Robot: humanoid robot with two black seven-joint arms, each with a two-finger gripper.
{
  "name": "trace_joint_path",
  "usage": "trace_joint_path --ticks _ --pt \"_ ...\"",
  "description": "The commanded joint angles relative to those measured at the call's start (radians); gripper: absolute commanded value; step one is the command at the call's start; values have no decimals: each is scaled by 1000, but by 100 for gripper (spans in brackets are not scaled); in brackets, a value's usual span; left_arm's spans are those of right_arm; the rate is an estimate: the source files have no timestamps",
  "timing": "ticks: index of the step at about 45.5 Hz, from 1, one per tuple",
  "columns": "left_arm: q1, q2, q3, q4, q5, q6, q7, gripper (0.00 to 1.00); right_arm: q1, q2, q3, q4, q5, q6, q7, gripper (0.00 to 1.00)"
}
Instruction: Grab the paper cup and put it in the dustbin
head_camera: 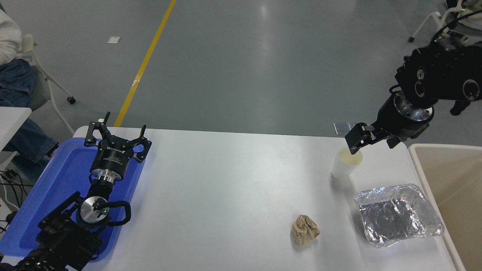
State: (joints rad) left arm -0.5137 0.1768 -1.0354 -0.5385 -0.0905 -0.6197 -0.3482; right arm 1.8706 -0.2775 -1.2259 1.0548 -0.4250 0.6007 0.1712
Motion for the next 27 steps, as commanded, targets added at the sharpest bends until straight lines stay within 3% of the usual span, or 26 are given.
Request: trace_joint_path --ticks 1,27 --pt "0 0 0 0 0 0 0 100 -165 -3 61 -166 -20 -50 -1 100" --pt "-2 0 3 0 0 0 -2 100 -468 1 132 -427 -15 -259 -4 100"
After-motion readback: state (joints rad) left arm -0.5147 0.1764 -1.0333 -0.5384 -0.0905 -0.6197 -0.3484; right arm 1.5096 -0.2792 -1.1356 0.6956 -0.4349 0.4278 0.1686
